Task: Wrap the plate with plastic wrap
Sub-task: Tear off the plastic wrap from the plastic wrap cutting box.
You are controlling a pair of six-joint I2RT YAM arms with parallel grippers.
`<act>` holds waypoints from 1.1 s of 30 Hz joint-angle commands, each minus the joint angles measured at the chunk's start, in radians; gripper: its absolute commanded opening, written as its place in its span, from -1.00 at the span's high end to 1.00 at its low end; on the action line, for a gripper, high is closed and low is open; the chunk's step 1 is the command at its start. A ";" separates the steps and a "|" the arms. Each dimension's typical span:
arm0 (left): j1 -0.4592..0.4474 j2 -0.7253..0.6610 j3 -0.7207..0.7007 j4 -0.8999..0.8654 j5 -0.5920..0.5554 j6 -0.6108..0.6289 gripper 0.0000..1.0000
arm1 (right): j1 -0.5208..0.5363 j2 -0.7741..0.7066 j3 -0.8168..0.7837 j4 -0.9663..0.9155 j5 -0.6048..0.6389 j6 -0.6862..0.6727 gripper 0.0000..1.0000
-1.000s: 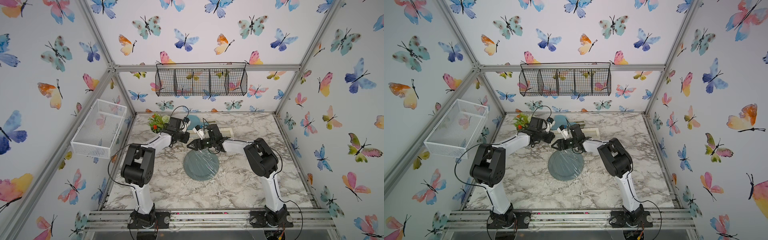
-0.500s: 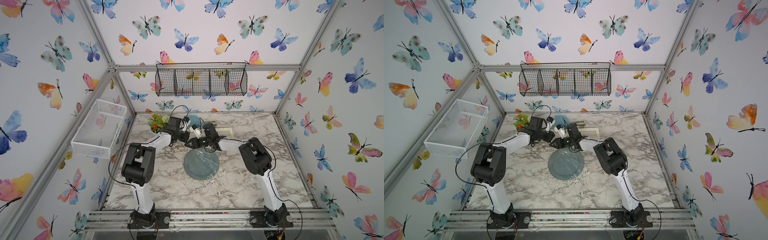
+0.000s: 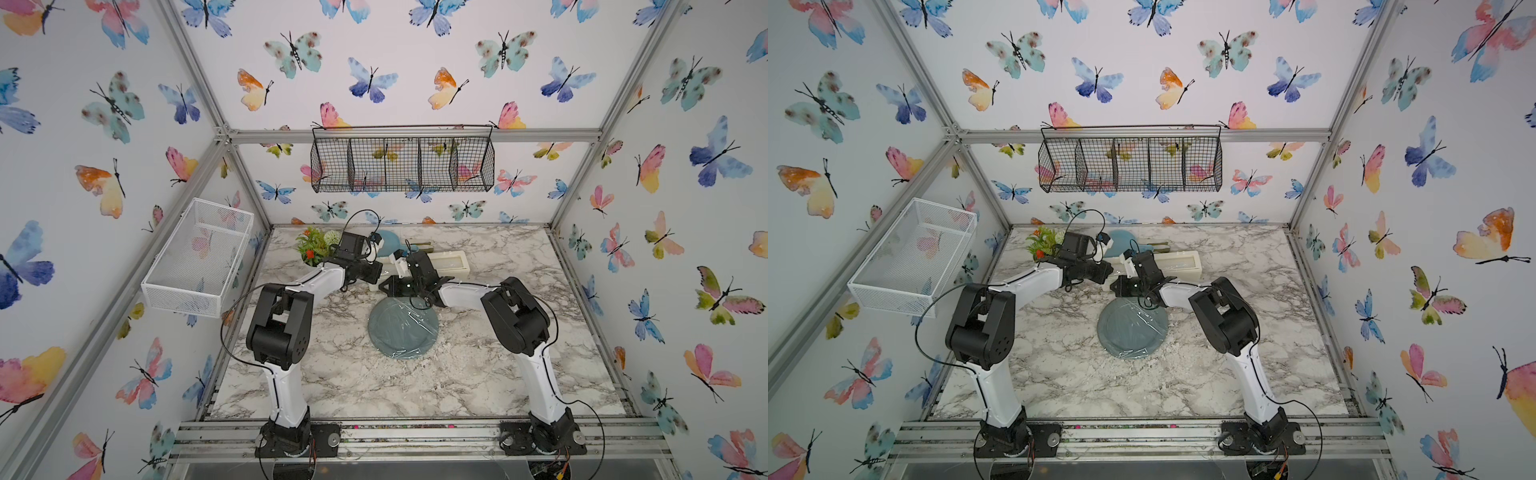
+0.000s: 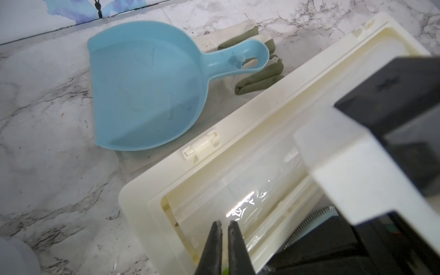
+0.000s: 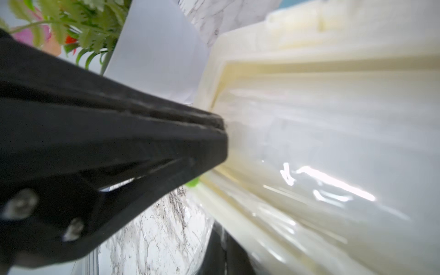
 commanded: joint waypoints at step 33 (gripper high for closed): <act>0.030 0.055 0.038 -0.076 -0.099 -0.019 0.83 | -0.044 0.021 -0.013 -0.269 0.230 0.014 0.96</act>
